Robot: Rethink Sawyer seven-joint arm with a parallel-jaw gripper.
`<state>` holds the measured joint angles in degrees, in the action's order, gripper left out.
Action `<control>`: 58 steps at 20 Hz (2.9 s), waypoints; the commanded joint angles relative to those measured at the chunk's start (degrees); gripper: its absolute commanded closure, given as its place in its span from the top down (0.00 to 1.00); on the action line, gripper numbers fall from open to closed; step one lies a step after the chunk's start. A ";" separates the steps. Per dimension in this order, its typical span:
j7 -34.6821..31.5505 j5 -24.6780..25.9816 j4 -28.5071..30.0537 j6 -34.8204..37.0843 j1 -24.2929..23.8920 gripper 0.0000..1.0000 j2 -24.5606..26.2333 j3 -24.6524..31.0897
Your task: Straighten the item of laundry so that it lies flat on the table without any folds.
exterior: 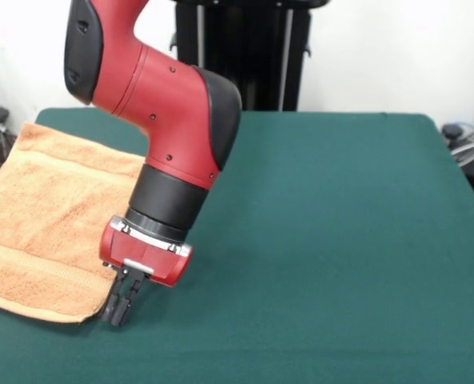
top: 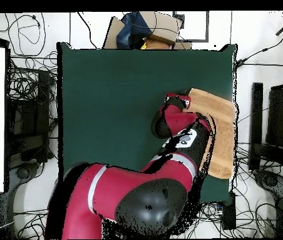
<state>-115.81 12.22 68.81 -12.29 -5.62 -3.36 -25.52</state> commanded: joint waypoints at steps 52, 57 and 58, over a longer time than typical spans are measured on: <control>-5.86 -9.52 -2.02 1.68 4.38 1.00 7.85 -7.05; -5.42 -7.56 -1.84 1.43 3.32 1.00 6.85 -5.48; -5.29 -6.96 -1.76 1.23 3.02 1.00 6.54 -4.98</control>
<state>-115.81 5.19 67.51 -12.30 -1.56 2.24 -35.97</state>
